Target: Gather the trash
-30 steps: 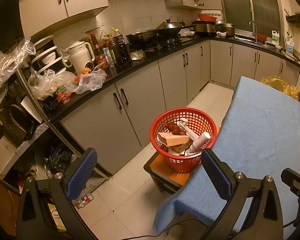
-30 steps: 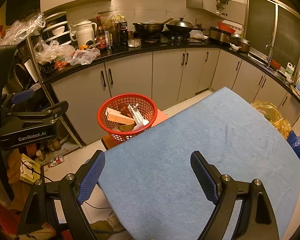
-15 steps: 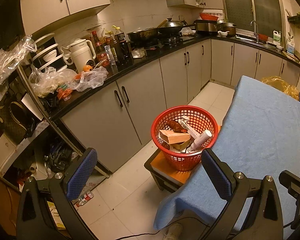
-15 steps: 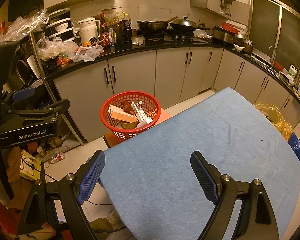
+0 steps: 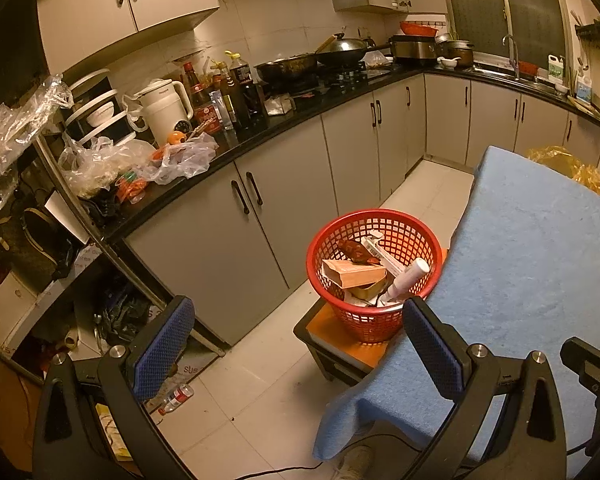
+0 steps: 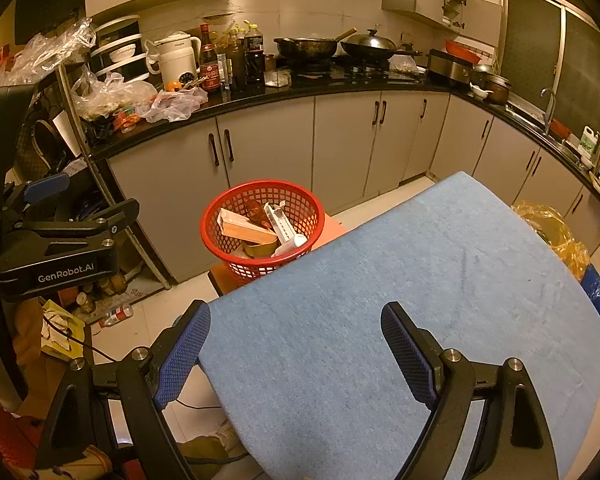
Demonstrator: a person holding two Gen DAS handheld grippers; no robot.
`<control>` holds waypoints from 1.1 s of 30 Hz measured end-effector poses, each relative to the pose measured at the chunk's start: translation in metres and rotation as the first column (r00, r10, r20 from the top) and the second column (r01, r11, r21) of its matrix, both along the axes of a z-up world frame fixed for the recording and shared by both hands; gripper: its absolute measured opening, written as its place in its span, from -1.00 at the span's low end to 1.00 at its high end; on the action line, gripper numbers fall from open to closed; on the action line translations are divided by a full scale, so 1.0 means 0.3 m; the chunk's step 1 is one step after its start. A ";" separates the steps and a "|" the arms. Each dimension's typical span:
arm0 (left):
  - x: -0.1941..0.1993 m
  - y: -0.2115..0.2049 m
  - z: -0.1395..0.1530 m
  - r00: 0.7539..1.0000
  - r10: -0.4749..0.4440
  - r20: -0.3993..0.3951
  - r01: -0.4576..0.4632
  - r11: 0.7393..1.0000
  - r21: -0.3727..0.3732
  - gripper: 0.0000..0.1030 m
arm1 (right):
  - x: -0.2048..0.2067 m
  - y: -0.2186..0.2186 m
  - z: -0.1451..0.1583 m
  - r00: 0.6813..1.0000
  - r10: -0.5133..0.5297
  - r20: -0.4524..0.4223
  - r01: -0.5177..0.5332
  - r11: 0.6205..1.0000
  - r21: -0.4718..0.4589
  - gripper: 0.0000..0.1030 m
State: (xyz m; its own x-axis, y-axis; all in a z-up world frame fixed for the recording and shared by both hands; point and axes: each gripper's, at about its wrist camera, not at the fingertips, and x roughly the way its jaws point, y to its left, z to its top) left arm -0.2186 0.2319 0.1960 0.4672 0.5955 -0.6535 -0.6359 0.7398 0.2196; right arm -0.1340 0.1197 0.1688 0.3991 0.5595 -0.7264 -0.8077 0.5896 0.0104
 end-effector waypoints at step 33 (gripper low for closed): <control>0.133 -0.050 -0.051 0.995 -0.084 -0.053 0.081 0.995 -0.051 1.00 | 0.084 -0.092 -0.067 0.994 -0.096 -0.054 0.095 0.995 -0.013 0.75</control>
State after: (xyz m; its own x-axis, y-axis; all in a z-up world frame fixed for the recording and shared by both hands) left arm -0.1788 0.2170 0.1808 0.4757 0.5233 -0.7070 -0.5602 0.7999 0.2152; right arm -0.1088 0.0921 0.1487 0.4102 0.5130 -0.7541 -0.7461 0.6643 0.0461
